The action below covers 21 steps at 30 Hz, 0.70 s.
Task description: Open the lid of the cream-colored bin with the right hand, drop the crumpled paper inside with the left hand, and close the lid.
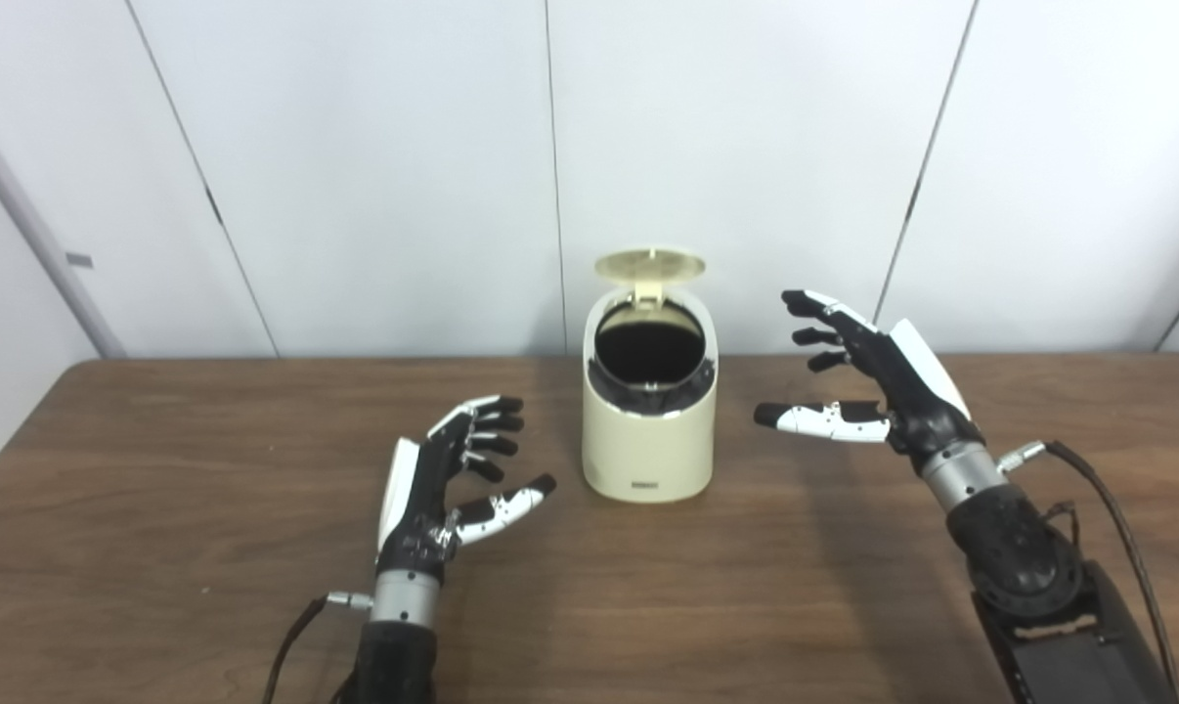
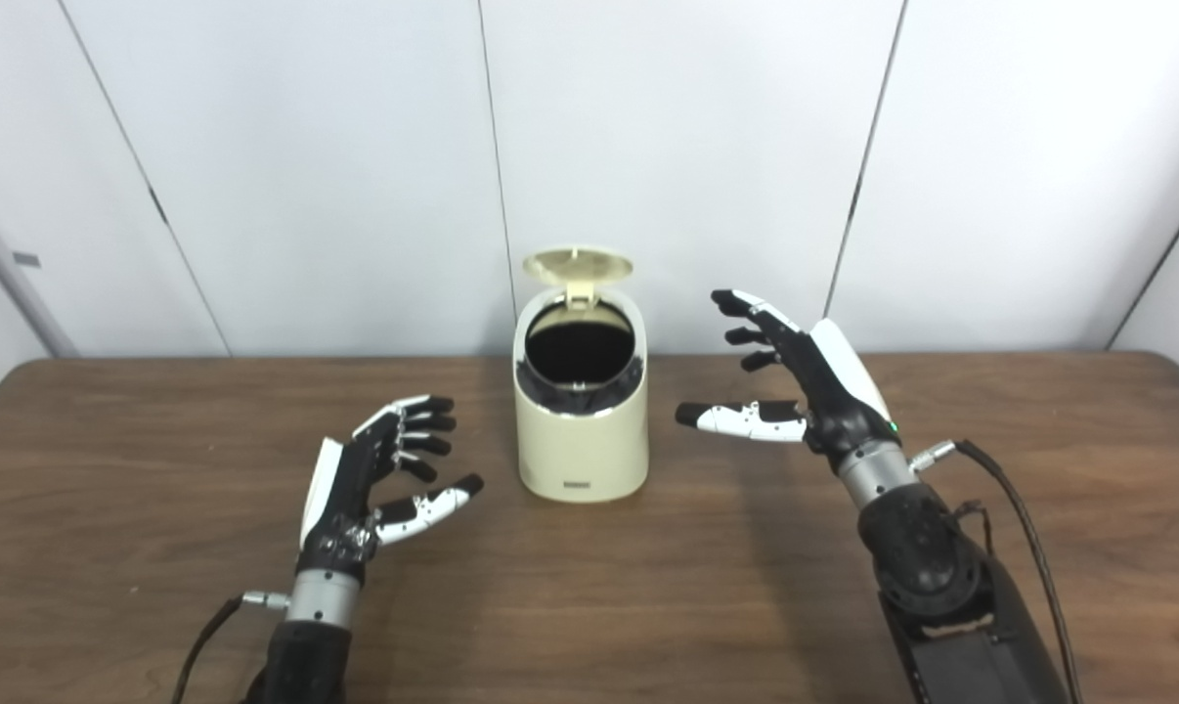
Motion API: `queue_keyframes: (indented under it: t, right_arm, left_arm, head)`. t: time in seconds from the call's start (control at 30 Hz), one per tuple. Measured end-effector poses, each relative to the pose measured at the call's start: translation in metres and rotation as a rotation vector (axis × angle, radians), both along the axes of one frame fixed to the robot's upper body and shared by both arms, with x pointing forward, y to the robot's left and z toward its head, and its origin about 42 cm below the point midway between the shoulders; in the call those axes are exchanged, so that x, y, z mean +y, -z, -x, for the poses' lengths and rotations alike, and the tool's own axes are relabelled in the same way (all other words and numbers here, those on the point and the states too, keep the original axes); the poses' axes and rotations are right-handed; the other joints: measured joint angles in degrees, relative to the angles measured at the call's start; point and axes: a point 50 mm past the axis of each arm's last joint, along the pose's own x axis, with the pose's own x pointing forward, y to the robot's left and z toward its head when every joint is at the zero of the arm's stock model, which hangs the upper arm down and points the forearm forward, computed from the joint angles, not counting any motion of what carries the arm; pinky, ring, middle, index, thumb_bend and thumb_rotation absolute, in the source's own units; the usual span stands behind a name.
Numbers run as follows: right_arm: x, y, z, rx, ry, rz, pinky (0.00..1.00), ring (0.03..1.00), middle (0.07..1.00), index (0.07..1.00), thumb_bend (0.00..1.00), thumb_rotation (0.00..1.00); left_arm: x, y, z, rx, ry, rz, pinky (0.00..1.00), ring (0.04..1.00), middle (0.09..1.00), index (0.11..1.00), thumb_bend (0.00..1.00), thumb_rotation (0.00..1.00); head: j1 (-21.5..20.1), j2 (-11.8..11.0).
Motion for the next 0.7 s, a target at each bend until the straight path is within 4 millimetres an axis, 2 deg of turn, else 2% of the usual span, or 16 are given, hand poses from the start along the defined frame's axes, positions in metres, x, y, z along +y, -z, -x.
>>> queue_keyframes:
  t: [0.1, 0.27, 0.4, 0.7]
  right_arm:
    - [0.001, -0.01, -0.002, -0.016, -0.018, 0.031, 0.7, 0.822, 0.89, 0.884, 0.71, 0.42]
    - [0.013, -0.03, -0.01, -0.052, -0.064, 0.072, 0.7, 0.825, 0.892, 0.877, 0.72, 0.4]
    - [0.022, -0.044, -0.016, -0.07, -0.076, 0.122, 0.7, 0.831, 0.896, 0.887, 0.73, 0.42]
    - [0.038, -0.054, -0.021, -0.067, -0.111, 0.218, 0.73, 0.863, 0.914, 0.909, 0.73, 0.48]
  left_arm:
    - [0.0, 0.0, 0.0, -0.001, -0.001, 0.001, 0.52, 0.633, 0.693, 0.735, 0.7, 0.01]
    - [-0.001, 0.002, -0.002, -0.003, 0.003, 0.008, 0.51, 0.635, 0.692, 0.73, 0.71, 0.01]
    - [-0.002, 0.002, -0.003, -0.001, 0.004, 0.013, 0.51, 0.634, 0.689, 0.726, 0.72, 0.02]
    - [-0.002, 0.002, -0.004, 0.0, 0.005, 0.017, 0.5, 0.626, 0.689, 0.726, 0.73, 0.0]
  head:
    - [-0.09, -0.18]
    - [-0.09, -0.35]
    - [-0.09, -0.35]
    - [-0.09, -0.18]
